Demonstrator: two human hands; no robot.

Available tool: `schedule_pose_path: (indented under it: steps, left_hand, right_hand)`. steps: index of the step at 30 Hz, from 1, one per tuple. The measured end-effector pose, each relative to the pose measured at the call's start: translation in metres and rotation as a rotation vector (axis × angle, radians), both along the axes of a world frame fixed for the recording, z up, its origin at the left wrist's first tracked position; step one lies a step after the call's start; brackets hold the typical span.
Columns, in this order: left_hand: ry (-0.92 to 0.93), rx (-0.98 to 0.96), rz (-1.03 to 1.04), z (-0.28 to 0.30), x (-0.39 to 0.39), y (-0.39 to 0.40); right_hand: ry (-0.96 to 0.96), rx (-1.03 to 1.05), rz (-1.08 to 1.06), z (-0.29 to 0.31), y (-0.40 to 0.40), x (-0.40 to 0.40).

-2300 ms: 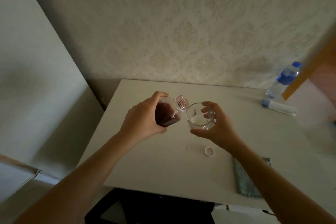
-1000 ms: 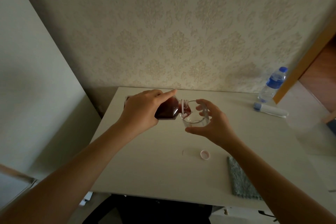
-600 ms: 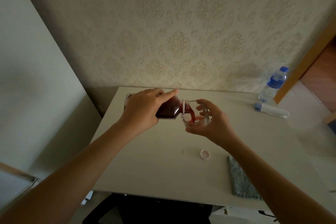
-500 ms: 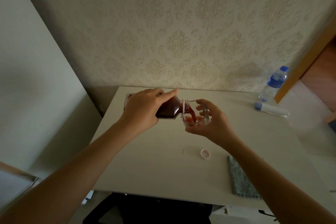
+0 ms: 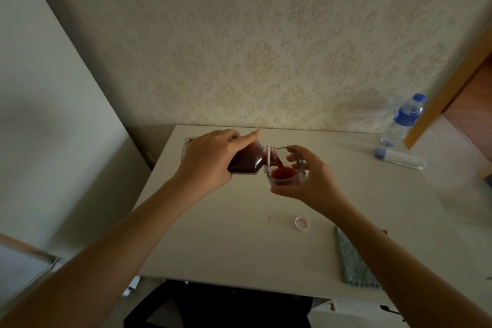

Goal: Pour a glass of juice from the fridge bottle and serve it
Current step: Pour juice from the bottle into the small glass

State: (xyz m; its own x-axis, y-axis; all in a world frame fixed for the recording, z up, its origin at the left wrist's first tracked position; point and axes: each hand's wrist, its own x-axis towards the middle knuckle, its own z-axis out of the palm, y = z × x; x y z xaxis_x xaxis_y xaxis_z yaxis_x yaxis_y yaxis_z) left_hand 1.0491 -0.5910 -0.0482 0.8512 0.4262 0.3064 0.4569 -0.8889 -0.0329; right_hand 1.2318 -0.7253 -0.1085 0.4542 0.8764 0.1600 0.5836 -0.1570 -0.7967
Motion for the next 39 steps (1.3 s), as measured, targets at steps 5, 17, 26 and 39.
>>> schedule_pose_path:
  steps: [5, 17, 26, 39]
  left_hand:
    - [-0.001, 0.011, 0.01, -0.003, 0.0, 0.001]
    - [-0.141, -0.246, 0.047, -0.019, -0.003, 0.004]
    - [-0.559, -0.812, 0.176, -0.083, 0.009, 0.006]
    - [-0.811, -1.074, 0.336, -0.165, 0.007, 0.016]
  right_hand:
    - [-0.007, -0.001, 0.005, -0.002, 0.001, 0.0]
    - [0.069, 0.047, -0.007, -0.008, 0.0, 0.0]
    - [0.207, 0.08, -0.036, -0.021, 0.017, 0.0]
    - [0.256, -0.176, -0.211, -0.136, 0.034, 0.012]
